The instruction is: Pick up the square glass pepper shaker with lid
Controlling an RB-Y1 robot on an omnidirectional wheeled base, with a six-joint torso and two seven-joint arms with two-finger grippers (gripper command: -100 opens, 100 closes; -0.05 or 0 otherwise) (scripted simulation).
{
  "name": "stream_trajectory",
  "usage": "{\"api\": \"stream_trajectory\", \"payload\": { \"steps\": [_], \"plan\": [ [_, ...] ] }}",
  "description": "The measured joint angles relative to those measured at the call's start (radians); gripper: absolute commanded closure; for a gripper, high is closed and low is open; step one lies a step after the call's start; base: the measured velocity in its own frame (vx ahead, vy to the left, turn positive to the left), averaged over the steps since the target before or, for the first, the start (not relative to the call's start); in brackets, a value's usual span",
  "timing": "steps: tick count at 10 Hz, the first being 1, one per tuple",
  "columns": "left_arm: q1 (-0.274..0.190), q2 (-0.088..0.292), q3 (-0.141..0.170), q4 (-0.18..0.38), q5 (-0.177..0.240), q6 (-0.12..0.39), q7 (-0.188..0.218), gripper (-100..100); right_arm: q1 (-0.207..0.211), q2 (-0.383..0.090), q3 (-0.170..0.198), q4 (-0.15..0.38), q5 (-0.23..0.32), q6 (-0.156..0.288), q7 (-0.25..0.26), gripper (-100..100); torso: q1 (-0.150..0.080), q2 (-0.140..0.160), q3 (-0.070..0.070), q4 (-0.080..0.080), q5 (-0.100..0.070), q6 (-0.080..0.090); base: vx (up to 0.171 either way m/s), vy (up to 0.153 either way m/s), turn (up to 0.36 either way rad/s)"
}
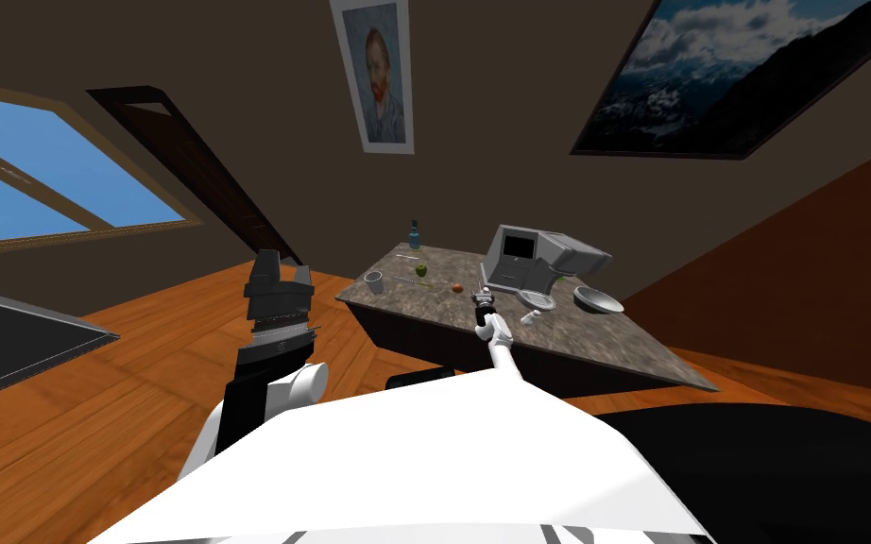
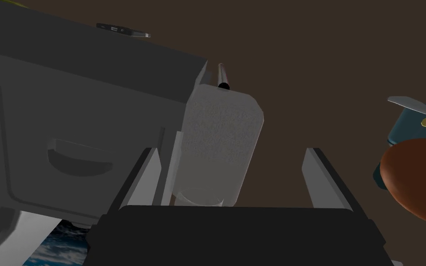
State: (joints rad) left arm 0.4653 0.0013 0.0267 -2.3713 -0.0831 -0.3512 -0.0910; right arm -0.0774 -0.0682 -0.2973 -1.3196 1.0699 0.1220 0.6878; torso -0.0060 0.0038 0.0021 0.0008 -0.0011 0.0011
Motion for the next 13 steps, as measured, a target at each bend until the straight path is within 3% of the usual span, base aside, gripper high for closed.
{"api": "stream_trajectory", "payload": {
  "steps": [1,3,4,8,9,10,13],
  "plan": [
    [0.000,0.000,0.000,0.000,0.000,0.000,0.000,0,-0.028,0.047,-0.017,0.005,0.055,0.006,0.000,-100,-0.004,0.002,0.001,0.000,-0.001,0.000,-0.054,-0.145,0.038],
    [0.000,0.000,0.000,0.000,0.000,0.000,0.000,0,-0.047,0.096,-0.003,-0.009,0.106,0.049,-0.002,-100,-0.002,0.000,0.000,0.000,0.000,0.000,-0.025,-0.088,0.023],
    [0.000,0.000,0.000,0.000,0.000,0.000,0.000,0,-0.050,0.099,-0.004,-0.009,0.112,0.053,-0.003,100,0.002,-0.001,-0.001,0.000,0.000,0.001,-0.003,-0.010,-0.002],
    [0.000,0.000,0.000,0.000,0.000,0.000,0.000,0,-0.051,0.098,-0.004,-0.010,0.111,0.052,-0.004,100,0.007,-0.004,-0.003,-0.002,0.001,0.000,0.000,-0.002,-0.003],
    [0.000,0.000,0.000,0.000,0.000,0.000,0.000,0,-0.051,0.098,-0.004,-0.010,0.111,0.052,-0.004,0,0.007,-0.004,-0.003,-0.002,0.001,0.000,0.000,0.000,0.000],
    [0.000,0.000,0.000,0.000,0.000,0.000,0.000,0,-0.051,0.098,-0.004,-0.010,0.111,0.052,-0.003,100,0.007,-0.004,-0.003,-0.002,0.001,0.000,0.024,0.062,-0.031],
    [0.000,0.000,0.000,0.000,0.000,0.000,0.000,0,0.020,0.001,0.036,-0.037,-0.009,0.027,0.006,100,0.017,-0.008,-0.007,-0.007,0.000,0.002,0.071,0.180,-0.061]
  ]
}}
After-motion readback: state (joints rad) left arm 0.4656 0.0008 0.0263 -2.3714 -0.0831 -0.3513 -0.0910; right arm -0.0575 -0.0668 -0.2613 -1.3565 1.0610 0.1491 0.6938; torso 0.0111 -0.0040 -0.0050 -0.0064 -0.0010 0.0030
